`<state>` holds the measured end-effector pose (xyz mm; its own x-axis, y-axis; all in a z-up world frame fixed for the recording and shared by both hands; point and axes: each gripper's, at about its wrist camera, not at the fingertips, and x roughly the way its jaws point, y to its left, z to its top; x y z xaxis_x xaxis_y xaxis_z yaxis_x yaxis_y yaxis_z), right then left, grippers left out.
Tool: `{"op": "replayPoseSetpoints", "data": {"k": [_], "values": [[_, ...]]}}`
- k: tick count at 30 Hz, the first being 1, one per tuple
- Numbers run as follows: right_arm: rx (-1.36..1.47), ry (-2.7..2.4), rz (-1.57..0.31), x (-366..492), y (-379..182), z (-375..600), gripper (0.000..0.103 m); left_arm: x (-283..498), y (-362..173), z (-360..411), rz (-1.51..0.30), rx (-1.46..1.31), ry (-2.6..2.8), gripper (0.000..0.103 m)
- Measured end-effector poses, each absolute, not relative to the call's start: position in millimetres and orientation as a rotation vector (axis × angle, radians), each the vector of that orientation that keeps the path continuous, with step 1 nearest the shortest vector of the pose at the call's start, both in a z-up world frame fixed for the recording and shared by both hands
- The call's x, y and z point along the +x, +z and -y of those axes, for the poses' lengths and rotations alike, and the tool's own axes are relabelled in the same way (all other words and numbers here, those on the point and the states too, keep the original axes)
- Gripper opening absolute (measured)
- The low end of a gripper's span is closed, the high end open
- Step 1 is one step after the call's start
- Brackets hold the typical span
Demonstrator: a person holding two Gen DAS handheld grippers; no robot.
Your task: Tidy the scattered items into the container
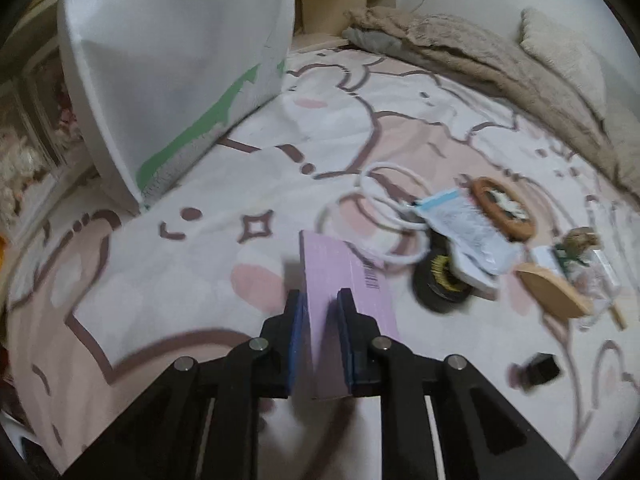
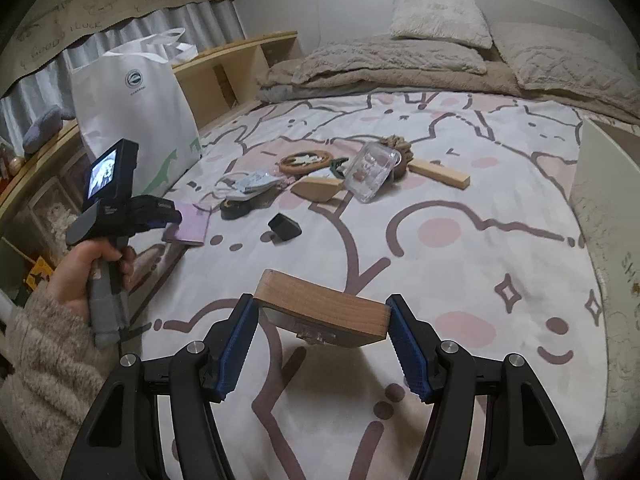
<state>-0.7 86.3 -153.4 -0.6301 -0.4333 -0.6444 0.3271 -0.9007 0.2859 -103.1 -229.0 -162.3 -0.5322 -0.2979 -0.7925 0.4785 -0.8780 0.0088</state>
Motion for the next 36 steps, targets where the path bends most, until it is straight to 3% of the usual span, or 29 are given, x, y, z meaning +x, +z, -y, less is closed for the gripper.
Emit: {"op": "replayPoseSetpoints", "data": {"k": [5,7,15,17,19,20,30,34,35,36], "values": [[1.007,-2.538,0.211,7.4,-143.8,-95.4,0.066,-99.7,-163.6,218.8,-0.277,1.200,-2.411,0.017],[1.003,-2.546,0.226,9.6,-143.3,-99.9,0.066,-97.7,-162.9,217.5,-0.269,1.198,-2.413,0.009],[1.001,-2.552,0.254,12.6,-143.2,-110.4,0.066,-89.3,-164.9,205.4,-0.240,1.246,-2.461,0.005],[0.994,-2.551,0.253,14.0,-142.2,-111.1,0.066,-90.0,-168.1,201.9,-0.217,1.261,-2.462,0.018],[0.991,-2.547,0.258,15.1,-142.2,-112.7,0.066,-92.7,-172.3,201.2,-0.197,1.277,-2.453,0.086],[0.991,-2.545,0.260,15.4,-142.6,-113.4,0.066,-93.6,-173.4,200.5,-0.188,1.272,-2.448,0.092],[1.029,-2.521,0.283,12.2,-153.7,-121.0,0.066,-119.7,-194.4,177.8,-0.006,1.269,-2.338,0.093],[1.036,-2.520,0.283,11.8,-155.9,-122.2,0.066,-124.5,-210.1,178.0,-0.060,1.247,-2.301,0.093],[1.038,-2.520,0.285,11.5,-156.2,-123.0,0.066,-123.5,-210.8,178.6,-0.086,1.233,-2.301,0.092],[1.038,-2.519,0.288,11.3,-156.2,-123.8,0.066,-122.9,-210.6,177.4,-0.097,1.228,-2.311,0.082]]}}
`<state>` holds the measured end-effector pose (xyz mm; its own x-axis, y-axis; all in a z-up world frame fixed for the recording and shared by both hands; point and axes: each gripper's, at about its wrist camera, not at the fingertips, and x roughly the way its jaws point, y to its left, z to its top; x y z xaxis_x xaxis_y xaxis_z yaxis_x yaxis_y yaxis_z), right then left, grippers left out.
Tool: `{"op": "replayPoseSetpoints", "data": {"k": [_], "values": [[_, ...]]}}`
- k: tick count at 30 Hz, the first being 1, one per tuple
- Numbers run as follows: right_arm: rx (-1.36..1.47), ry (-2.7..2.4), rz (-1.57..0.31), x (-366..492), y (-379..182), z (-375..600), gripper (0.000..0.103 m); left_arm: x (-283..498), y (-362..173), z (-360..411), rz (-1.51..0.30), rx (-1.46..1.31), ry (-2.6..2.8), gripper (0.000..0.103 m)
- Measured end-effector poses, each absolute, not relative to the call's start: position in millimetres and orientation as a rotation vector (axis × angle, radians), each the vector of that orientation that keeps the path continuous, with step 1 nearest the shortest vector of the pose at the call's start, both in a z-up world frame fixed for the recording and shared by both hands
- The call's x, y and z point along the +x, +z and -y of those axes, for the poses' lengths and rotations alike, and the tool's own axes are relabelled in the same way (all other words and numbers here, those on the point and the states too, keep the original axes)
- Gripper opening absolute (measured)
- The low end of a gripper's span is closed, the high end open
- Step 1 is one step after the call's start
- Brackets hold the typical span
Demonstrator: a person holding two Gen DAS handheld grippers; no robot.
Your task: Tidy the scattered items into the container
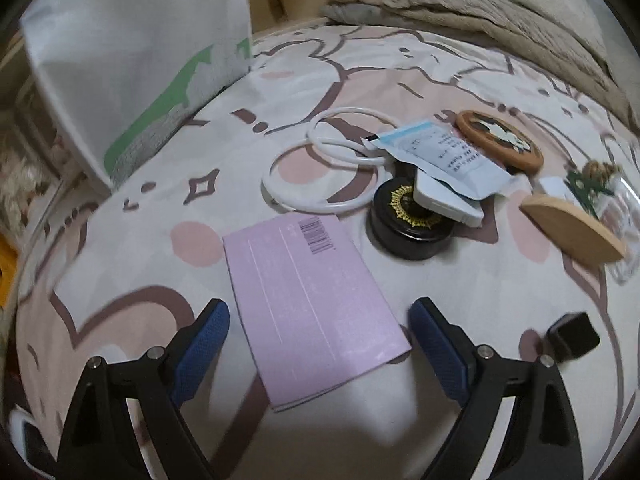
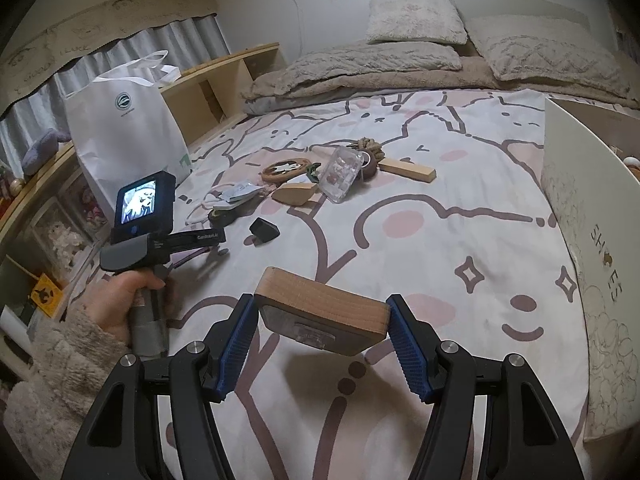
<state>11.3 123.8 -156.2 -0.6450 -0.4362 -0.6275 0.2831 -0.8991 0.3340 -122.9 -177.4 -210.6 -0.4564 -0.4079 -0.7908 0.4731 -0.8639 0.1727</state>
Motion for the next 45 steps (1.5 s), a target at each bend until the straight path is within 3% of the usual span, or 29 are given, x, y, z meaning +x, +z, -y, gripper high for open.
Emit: {"op": "replayPoseSetpoints", "data": {"k": [6,20,22,23,24,30,34,38,39,42,45], "values": [[1.021,-2.533,0.295,12.4,-153.7,-128.1,0.066,-117.8,-207.3,171.7,-0.113,1.218,-2.343,0.076],[0.965,-2.579,0.324,20.0,-141.1,-140.7,0.066,-74.7,-179.9,128.5,-0.118,1.237,-2.520,0.074],[0.958,-2.583,0.327,24.2,-138.7,-142.4,0.066,-64.1,-170.6,121.4,-0.125,1.214,-2.558,0.065],[0.957,-2.586,0.331,26.8,-137.8,-143.9,0.066,-58.3,-166.8,118.0,-0.133,1.211,-2.579,0.051],[0.956,-2.588,0.335,29.3,-137.0,-145.6,0.066,-53.2,-164.4,115.0,-0.142,1.219,-2.599,0.027],[0.953,-2.620,0.338,45.2,-133.0,-154.9,0.066,-30.1,-160.6,100.0,-0.128,1.243,-2.646,0.025],[0.954,-2.638,0.326,57.0,-131.1,-158.4,0.066,-17.9,-157.4,96.5,-0.144,1.240,-2.671,0.013],[0.951,-2.646,0.316,67.0,-128.4,-160.8,0.066,-8.1,-155.9,97.1,-0.157,1.237,-2.692,0.013],[0.949,-2.648,0.313,69.3,-127.5,-161.2,0.066,-7.8,-156.3,99.2,-0.167,1.239,-2.694,0.017],[0.943,-2.650,0.307,75.8,-125.5,-162.2,0.066,-9.2,-159.1,109.3,-0.224,1.246,-2.682,0.078],[0.939,-2.648,0.306,81.0,-123.8,-163.9,0.066,-16.6,-160.2,115.5,-0.215,1.222,-2.672,0.081]]}}
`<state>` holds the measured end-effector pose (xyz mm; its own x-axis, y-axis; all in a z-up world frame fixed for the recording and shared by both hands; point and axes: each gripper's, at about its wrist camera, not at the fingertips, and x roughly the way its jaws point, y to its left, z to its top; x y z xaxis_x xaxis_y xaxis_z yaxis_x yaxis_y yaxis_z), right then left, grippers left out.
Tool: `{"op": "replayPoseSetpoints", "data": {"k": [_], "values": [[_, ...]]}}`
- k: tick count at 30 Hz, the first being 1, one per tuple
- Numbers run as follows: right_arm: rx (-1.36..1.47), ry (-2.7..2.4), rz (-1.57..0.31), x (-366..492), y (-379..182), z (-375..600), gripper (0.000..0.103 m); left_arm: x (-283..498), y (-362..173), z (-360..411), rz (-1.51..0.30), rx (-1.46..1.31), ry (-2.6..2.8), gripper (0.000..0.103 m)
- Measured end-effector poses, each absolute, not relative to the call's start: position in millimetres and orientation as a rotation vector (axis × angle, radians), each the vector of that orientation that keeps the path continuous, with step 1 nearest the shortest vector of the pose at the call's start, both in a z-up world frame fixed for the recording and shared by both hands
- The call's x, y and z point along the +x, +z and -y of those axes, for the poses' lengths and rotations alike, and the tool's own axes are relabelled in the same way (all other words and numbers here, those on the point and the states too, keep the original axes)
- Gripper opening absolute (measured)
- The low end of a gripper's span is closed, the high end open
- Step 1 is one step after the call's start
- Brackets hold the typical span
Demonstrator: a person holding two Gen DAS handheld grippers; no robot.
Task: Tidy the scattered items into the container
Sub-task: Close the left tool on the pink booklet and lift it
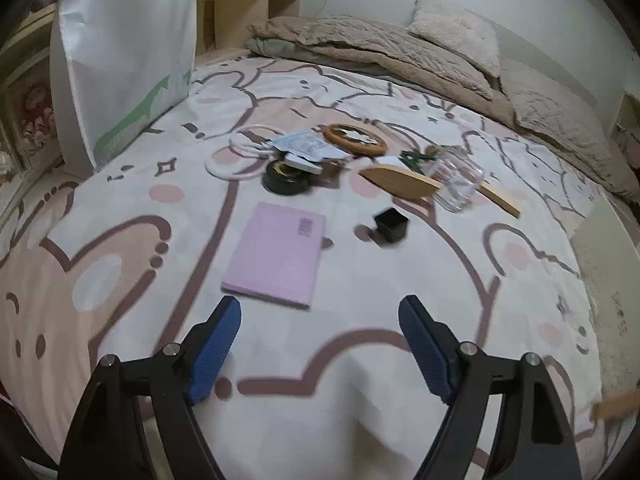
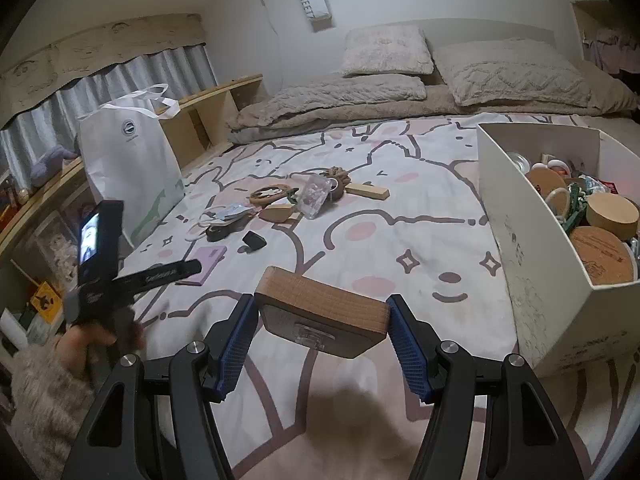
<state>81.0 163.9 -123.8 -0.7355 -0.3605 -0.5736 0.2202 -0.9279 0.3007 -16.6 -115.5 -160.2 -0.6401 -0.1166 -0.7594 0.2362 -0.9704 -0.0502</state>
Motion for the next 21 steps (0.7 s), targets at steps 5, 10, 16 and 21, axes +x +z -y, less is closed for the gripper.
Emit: {"op": "replayPoseSetpoints", "data": {"k": [5,10,16,21], "values": [[0.937,-2.646,0.305,86.9,-122.2,-167.6,0.066,-42.1,-169.2,128.8,-0.118,1.246,-2.618,0.082],[0.938,-2.647,0.305,89.0,-121.5,-170.9,0.066,-62.6,-176.0,146.4,-0.084,1.281,-2.597,0.087],[0.946,-2.646,0.297,90.2,-122.3,-171.8,0.066,-74.0,-185.3,140.9,-0.028,1.355,-2.639,0.087],[0.956,-2.647,0.279,92.4,-122.4,-169.4,0.066,-83.0,-197.5,145.2,0.020,1.383,-2.584,0.087]]}}
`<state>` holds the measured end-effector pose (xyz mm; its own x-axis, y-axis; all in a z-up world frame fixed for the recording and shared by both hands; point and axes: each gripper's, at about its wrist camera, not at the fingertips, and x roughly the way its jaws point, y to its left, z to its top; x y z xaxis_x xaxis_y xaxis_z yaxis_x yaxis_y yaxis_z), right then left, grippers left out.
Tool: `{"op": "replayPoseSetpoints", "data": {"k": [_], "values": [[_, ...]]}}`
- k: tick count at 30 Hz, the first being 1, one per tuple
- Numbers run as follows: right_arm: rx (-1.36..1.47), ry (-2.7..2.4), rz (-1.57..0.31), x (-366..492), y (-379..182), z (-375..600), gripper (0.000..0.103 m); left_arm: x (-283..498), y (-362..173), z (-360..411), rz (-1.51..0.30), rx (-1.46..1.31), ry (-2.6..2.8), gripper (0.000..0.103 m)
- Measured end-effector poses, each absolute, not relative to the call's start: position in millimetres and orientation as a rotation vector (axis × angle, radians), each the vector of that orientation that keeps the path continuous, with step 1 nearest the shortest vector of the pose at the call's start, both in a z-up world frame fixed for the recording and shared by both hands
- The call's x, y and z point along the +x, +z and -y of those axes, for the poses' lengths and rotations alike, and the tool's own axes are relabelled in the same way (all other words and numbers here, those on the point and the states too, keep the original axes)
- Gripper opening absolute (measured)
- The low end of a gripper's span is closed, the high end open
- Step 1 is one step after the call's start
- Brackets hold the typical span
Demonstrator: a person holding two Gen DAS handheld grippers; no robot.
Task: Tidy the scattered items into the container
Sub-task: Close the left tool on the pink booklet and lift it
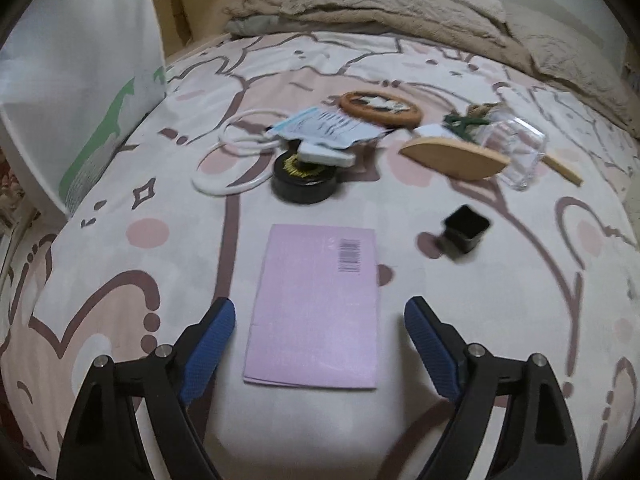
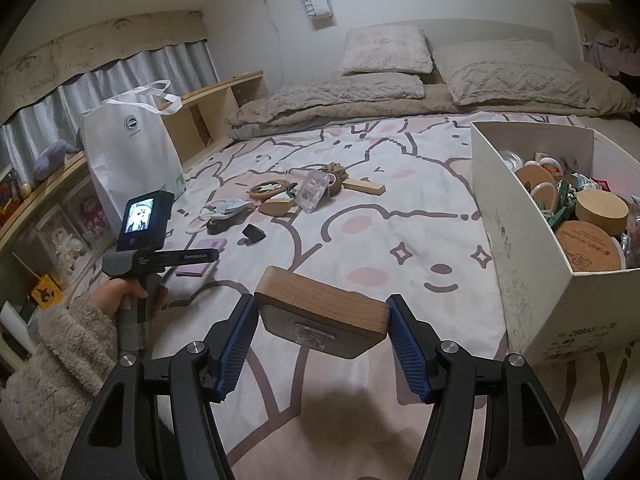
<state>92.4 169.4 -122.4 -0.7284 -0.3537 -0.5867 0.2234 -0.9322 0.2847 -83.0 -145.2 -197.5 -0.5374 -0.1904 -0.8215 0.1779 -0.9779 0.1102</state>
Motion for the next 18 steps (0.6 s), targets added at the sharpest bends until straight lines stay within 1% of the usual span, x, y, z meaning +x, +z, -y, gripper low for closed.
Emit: {"op": "replayPoseSetpoints", "data": {"k": [5,6,7,8,14,18], "values": [[0.955,-2.649,0.275,93.3,-120.6,-167.5,0.066,-83.9,-204.3,153.8,-0.028,1.397,-2.579,0.087],[0.954,-2.649,0.276,93.6,-119.9,-167.2,0.066,-83.3,-204.2,153.4,-0.028,1.393,-2.577,0.084],[0.953,-2.650,0.276,93.9,-119.0,-166.9,0.066,-82.3,-204.0,152.8,-0.024,1.386,-2.574,0.073],[0.952,-2.651,0.275,94.1,-118.1,-166.8,0.066,-81.7,-203.3,151.7,-0.019,1.381,-2.574,0.068],[0.939,-2.663,0.272,94.7,-110.4,-168.7,0.066,-75.3,-197.7,151.0,-0.044,1.372,-2.581,0.068],[0.931,-2.670,0.278,96.2,-105.0,-171.7,0.066,-62.0,-180.7,142.9,-0.058,1.315,-2.633,0.068]]}}
